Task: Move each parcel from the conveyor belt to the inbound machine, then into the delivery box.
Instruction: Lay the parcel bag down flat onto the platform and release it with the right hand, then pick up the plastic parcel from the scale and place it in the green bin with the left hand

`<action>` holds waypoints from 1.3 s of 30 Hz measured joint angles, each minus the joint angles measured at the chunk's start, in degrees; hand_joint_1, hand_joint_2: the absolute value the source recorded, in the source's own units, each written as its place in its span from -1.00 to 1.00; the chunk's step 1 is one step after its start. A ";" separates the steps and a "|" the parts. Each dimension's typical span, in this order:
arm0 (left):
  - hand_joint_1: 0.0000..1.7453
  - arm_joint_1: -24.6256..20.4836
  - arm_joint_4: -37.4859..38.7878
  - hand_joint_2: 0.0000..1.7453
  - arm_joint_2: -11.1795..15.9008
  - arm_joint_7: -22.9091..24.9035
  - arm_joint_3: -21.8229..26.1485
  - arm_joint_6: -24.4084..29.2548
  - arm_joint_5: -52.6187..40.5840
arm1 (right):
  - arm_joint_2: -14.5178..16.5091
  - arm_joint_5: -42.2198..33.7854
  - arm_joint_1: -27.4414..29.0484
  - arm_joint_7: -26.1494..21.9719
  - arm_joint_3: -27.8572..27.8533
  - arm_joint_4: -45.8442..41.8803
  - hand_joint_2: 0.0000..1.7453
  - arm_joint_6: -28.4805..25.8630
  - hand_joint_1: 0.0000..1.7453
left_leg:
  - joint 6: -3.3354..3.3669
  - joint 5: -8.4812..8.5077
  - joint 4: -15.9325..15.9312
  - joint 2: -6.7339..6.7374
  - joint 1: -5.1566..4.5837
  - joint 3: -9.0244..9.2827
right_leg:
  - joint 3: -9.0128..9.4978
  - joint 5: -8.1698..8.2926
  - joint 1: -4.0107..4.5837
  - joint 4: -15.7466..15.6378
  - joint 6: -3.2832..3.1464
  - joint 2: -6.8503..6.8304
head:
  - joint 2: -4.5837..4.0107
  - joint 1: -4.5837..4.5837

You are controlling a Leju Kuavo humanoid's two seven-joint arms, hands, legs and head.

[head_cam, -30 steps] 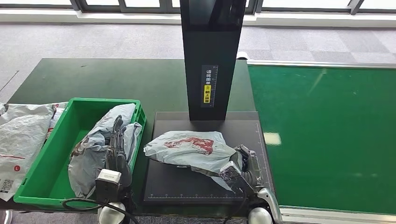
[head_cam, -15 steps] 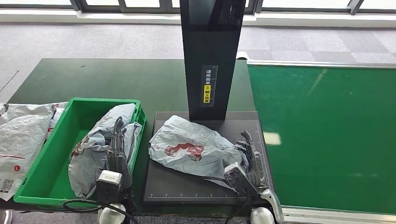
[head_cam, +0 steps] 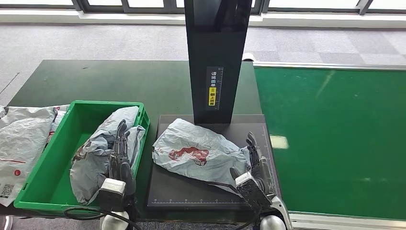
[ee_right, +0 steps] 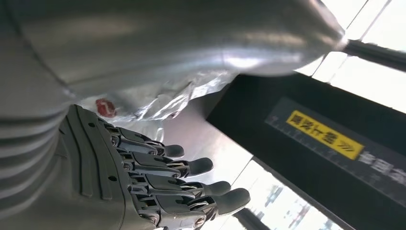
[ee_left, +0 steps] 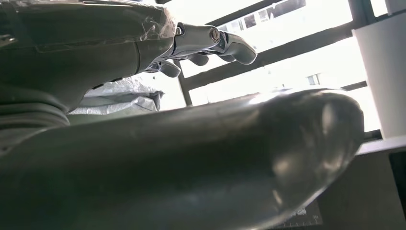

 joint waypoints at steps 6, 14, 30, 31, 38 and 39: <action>-1.00 -0.16 -0.26 -1.00 -0.23 2.10 -2.55 1.55 -5.76 | 0.00 -8.65 3.76 -6.16 -0.11 -8.50 1.00 7.31 -1.00 | 0.00 -0.01 0.01 0.00 -0.01 0.00 | -0.02 0.00 -0.01 -0.01 0.00 -0.01 | 0.00 0.01; -1.00 -8.11 13.06 1.00 0.04 8.24 -10.79 -3.64 -21.64 | -2.07 -19.89 7.61 -8.88 3.33 -22.73 1.00 13.92 -1.00 | 0.02 0.01 0.02 0.04 -0.05 0.04 | 0.00 0.08 -0.05 -0.03 0.05 0.05 | 0.00 0.01; -1.00 -21.14 39.60 1.00 -2.30 13.52 -18.81 -0.59 -29.76 | -6.58 -24.56 8.05 -8.88 11.54 -31.94 1.00 18.03 -1.00 | 0.03 0.02 0.02 0.17 -0.04 0.06 | 0.00 0.14 -0.04 -0.02 0.05 0.18 | 0.00 0.01; -0.99 -21.93 41.82 1.00 -2.54 14.80 -19.52 0.33 -30.11 | -6.76 -24.60 7.89 -8.88 12.06 -32.13 1.00 18.37 -1.00 | 0.03 0.02 0.03 0.17 -0.04 0.06 | 0.00 0.14 -0.04 -0.02 0.05 0.19 | 0.00 0.01; 1.00 -25.10 51.87 1.00 -3.29 23.07 -25.61 5.96 -33.68 | -7.60 -23.74 6.11 -8.87 15.08 -32.27 1.00 17.65 -1.00 | 0.04 0.03 0.02 0.15 -0.04 0.07 | 0.04 0.14 -0.03 -0.02 0.05 0.16 | 0.00 0.01; 1.00 -25.54 52.81 1.00 -3.36 23.72 -25.91 6.68 -33.99 | -7.78 -23.68 5.82 -8.87 15.33 -32.28 1.00 17.35 -1.00 | 0.04 0.03 0.02 0.15 -0.03 0.07 | 0.06 0.14 -0.03 -0.01 0.05 0.15 | 0.00 0.01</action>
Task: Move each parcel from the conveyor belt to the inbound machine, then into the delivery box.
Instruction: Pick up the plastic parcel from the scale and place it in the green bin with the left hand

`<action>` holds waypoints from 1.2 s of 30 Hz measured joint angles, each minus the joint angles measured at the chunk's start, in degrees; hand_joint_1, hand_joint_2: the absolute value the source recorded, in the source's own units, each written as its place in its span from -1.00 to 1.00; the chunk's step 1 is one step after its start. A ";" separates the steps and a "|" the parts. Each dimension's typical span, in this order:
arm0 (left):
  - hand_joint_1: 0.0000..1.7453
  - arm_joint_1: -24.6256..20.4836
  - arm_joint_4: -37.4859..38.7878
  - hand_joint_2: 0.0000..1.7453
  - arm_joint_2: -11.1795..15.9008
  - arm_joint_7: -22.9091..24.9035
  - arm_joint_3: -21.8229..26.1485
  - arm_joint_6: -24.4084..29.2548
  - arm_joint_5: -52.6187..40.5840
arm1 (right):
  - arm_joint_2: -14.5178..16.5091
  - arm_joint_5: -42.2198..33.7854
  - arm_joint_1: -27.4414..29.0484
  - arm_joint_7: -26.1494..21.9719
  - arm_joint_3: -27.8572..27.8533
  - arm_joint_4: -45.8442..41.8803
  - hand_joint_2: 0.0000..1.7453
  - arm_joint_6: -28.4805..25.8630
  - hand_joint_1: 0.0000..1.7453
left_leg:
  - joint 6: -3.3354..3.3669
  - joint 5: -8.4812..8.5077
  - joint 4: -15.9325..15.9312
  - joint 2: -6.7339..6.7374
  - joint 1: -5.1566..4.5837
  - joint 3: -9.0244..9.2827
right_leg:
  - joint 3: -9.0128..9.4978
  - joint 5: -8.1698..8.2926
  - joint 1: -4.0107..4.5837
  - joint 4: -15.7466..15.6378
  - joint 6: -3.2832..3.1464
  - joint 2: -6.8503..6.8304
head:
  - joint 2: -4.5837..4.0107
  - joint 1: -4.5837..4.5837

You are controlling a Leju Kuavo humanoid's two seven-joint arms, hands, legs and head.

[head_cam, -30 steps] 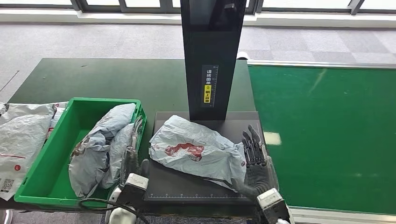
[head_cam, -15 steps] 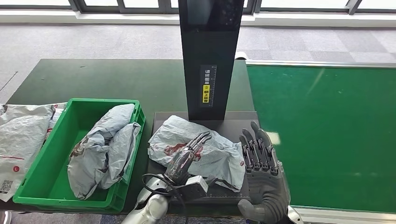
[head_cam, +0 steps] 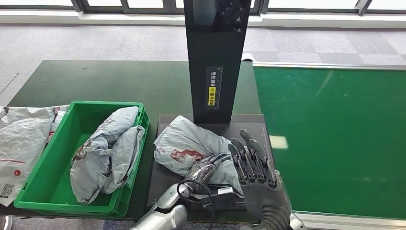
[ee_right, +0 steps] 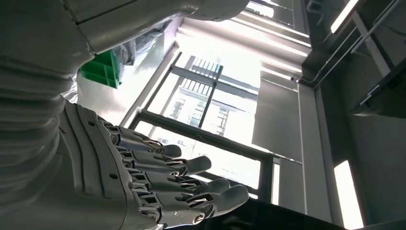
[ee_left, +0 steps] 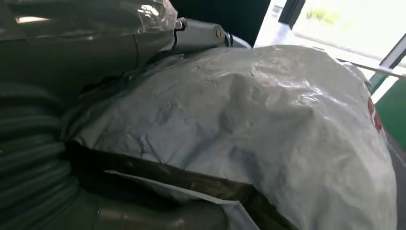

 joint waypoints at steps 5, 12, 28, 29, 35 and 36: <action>1.00 -1.98 3.28 1.00 -0.23 2.75 -0.34 2.97 -1.74 | -1.13 -0.06 -1.89 0.01 0.93 -0.15 1.00 -0.82 -1.00 | 0.01 0.00 0.00 -0.01 0.00 0.06 | 0.12 0.00 0.00 0.00 0.00 -0.04 | 0.00 -0.01; 1.00 -2.98 4.53 1.00 0.01 3.65 -0.33 5.25 -2.46 | -2.38 -0.79 -3.08 0.01 1.32 -0.87 1.00 -1.31 -1.00 | 0.01 0.00 -0.01 -0.01 0.00 0.08 | 0.29 0.00 0.00 0.00 0.00 -0.06 | 0.00 -0.02; 1.00 13.24 -33.76 1.00 5.59 -16.70 9.81 2.28 17.50 | -3.81 -3.70 -1.75 0.04 -3.32 -4.23 1.00 -2.52 -1.00 | 0.00 0.00 -0.01 -0.06 0.01 0.05 | 0.10 -0.05 0.01 0.02 -0.02 -0.05 | 0.00 -0.01; 1.00 14.76 -37.64 1.00 6.03 -17.75 10.64 2.18 18.90 | -3.79 -3.73 -0.98 0.03 -3.72 -4.81 1.00 -2.94 -1.00 | -0.01 -0.02 -0.01 -0.07 0.01 0.03 | 0.08 -0.06 0.01 0.02 -0.02 -0.05 | 0.00 -0.01; 1.00 21.74 -55.41 1.00 8.11 -21.48 14.80 2.58 23.19 | -3.08 -4.38 2.85 0.03 -5.86 -7.74 1.00 -3.38 -1.00 | -0.01 -0.06 -0.02 -0.09 0.02 0.00 | 0.04 -0.14 0.02 0.01 -0.01 -0.06 | 0.00 -0.02; 1.00 22.53 -57.28 1.00 8.30 -21.59 15.18 2.58 23.36 | -2.95 -4.42 3.26 0.03 -6.09 -8.07 1.00 -3.37 -1.00 | -0.01 -0.06 -0.02 -0.10 0.02 0.00 | 0.04 -0.14 0.02 0.01 -0.01 -0.07 | 0.00 -0.02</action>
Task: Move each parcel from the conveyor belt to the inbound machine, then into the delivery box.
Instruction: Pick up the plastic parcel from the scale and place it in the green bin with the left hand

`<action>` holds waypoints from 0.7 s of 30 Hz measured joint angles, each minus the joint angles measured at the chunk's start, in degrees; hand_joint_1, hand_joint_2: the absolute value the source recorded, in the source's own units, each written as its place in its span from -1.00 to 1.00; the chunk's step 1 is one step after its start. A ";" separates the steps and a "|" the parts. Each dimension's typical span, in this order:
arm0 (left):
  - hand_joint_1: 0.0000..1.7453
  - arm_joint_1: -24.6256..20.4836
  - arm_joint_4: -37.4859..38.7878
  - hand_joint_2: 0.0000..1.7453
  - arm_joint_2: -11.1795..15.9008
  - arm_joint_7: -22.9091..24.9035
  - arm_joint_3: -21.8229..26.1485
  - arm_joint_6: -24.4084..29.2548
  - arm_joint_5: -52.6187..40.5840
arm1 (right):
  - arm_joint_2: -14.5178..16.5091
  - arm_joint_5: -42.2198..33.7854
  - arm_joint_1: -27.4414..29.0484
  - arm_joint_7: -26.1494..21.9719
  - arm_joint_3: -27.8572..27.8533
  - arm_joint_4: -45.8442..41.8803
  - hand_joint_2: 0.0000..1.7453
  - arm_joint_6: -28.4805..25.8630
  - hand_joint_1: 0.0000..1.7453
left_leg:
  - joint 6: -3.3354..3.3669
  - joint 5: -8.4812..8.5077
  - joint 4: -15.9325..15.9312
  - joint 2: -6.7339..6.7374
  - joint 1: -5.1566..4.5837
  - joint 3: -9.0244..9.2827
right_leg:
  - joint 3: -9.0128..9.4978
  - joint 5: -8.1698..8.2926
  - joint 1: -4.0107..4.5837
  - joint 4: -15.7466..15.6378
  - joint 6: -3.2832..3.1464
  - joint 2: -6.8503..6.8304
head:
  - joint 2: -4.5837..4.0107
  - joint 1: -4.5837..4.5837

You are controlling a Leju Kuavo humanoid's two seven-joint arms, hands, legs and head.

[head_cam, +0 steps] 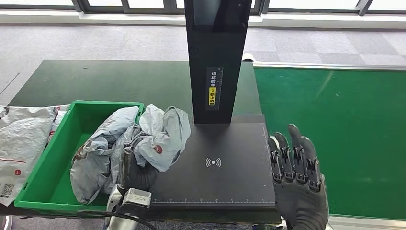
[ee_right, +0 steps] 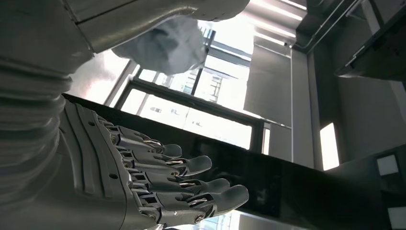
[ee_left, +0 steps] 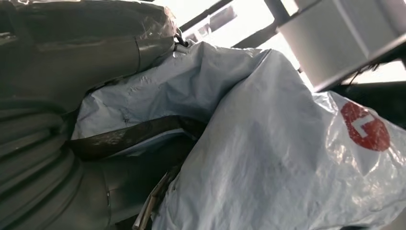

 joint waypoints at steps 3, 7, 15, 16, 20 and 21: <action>1.00 1.25 -3.47 1.00 0.45 -0.04 0.77 0.00 0.15 | 0.19 -0.08 0.59 0.00 -0.26 -0.65 1.00 0.02 -1.00 | 0.00 0.00 0.00 0.01 0.00 0.01 | 0.01 0.00 0.00 0.00 0.00 0.00 | 0.00 0.00; 1.00 2.58 -6.29 1.00 0.86 -0.95 0.91 -0.05 1.14 | 0.48 -0.18 1.20 0.01 -0.40 -1.18 1.00 0.13 -1.00 | 0.00 0.01 0.00 0.02 0.00 0.03 | 0.03 0.01 -0.01 0.00 0.00 0.00 | 0.00 0.01; 1.00 10.37 -17.75 1.00 4.69 -5.68 5.61 5.03 10.06 | 5.56 -4.28 7.59 -0.03 -9.41 -4.90 1.00 13.64 -1.00 | -0.06 -0.09 -0.01 -0.02 0.01 0.00 | -0.02 -0.13 0.09 0.00 -0.15 -0.04 | 0.00 -0.01; 1.00 10.63 -19.30 1.00 5.60 -5.86 6.89 7.45 9.97 | 6.64 -4.55 8.27 -0.04 -11.18 -5.44 1.00 14.95 -1.00 | -0.08 -0.11 -0.01 -0.04 0.03 0.00 | -0.01 -0.16 0.14 0.01 -0.19 -0.07 | 0.00 0.00; 1.00 10.64 -27.01 1.00 7.39 -6.13 13.47 14.59 5.89 | 10.01 -5.24 9.50 -0.03 -17.29 -6.05 1.00 19.53 -1.00 | -0.19 -0.16 -0.02 -0.01 0.20 -0.03 | 0.06 -0.21 0.26 0.02 -0.28 -0.09 | 0.00 0.00; 1.00 10.26 -28.99 1.00 7.37 -6.16 15.91 14.93 4.20 | 10.70 -5.20 9.50 -0.02 -18.40 -6.03 1.00 20.48 -1.00 | -0.19 -0.16 -0.02 0.00 0.21 0.00 | 0.06 -0.21 0.25 0.01 -0.28 -0.09 | 0.00 0.00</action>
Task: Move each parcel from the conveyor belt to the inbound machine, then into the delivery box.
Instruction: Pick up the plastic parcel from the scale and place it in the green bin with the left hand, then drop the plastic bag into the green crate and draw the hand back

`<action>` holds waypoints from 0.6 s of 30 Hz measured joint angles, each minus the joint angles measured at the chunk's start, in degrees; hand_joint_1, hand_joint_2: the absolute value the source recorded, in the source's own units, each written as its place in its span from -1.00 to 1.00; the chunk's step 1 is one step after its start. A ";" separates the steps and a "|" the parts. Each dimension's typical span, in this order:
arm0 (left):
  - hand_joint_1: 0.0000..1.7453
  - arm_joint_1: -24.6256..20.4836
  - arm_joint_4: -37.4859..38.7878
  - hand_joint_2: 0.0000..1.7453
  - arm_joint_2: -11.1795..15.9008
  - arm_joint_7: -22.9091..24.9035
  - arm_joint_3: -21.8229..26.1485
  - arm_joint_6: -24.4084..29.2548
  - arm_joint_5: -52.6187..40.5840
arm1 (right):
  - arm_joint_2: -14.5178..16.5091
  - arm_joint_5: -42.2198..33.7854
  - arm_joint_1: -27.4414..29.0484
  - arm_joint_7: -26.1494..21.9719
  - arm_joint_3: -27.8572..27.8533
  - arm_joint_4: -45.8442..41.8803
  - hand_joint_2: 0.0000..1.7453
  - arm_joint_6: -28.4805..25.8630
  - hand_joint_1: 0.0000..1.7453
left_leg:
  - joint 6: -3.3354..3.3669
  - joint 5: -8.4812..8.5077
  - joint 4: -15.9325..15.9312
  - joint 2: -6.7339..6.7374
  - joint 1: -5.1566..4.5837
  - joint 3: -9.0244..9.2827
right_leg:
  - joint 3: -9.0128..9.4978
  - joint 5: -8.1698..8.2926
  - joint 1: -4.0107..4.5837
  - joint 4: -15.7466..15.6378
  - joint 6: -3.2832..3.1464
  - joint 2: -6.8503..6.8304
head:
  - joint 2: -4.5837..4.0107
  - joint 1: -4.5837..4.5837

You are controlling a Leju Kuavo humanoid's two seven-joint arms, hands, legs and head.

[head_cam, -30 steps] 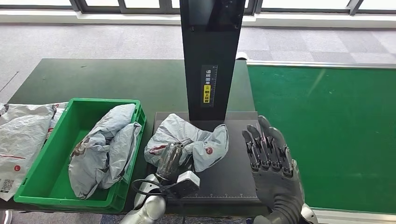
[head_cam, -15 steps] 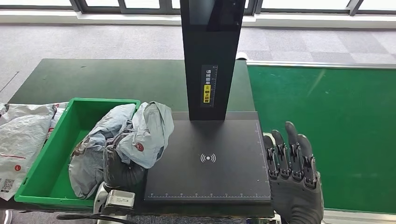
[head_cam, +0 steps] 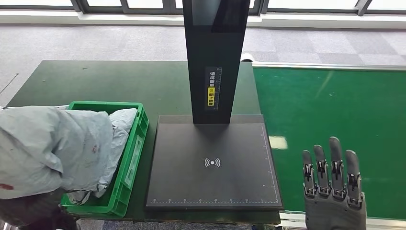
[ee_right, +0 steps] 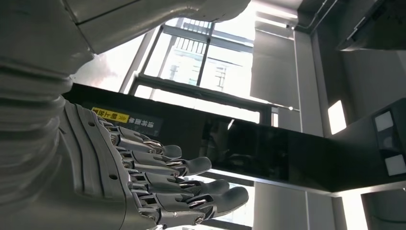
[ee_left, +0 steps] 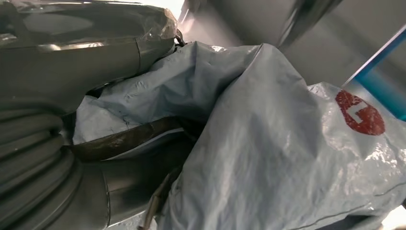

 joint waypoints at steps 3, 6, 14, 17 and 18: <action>1.00 -3.26 -2.02 1.00 0.04 -0.02 7.80 0.28 -5.41 | 2.02 0.50 -0.23 0.04 -2.52 0.27 1.00 0.94 -1.00 | 0.01 0.04 0.00 -0.10 0.00 0.18 | 0.03 -0.01 -0.02 -0.01 0.00 -0.11 | 0.00 -0.01; 1.00 -10.99 2.87 1.00 0.29 0.08 14.04 0.32 -10.79 | 3.63 1.61 -0.23 0.04 -3.33 0.37 1.00 -0.36 -1.00 | -0.07 0.23 0.01 -0.46 0.00 0.11 | 0.11 0.03 0.02 0.01 -0.03 -0.36 | 0.00 0.01; 1.00 -21.68 11.52 1.00 0.28 0.14 22.18 0.35 -13.51 | 5.16 2.04 0.04 0.04 -3.34 0.37 1.00 -1.17 -1.00 | -0.20 0.34 0.01 -0.17 0.00 0.12 | 0.02 0.24 0.03 0.07 -0.15 -0.12 | 0.00 -0.01; 1.00 -22.56 12.58 1.00 0.28 0.13 22.97 0.35 -13.51 | 5.30 2.06 0.04 0.04 -3.34 0.37 1.00 -1.17 -1.00 | -0.20 0.33 0.01 -0.17 0.00 0.09 | 0.01 0.23 0.03 0.06 -0.15 -0.13 | 0.00 -0.01; 1.00 -22.76 12.84 1.00 0.27 0.13 23.16 0.35 -13.66 | 5.31 2.05 0.03 0.04 -3.34 0.38 1.00 -1.12 -1.00 | -0.21 0.32 0.01 -0.18 0.00 0.07 | 0.00 0.22 0.03 0.06 -0.16 -0.13 | 0.00 -0.01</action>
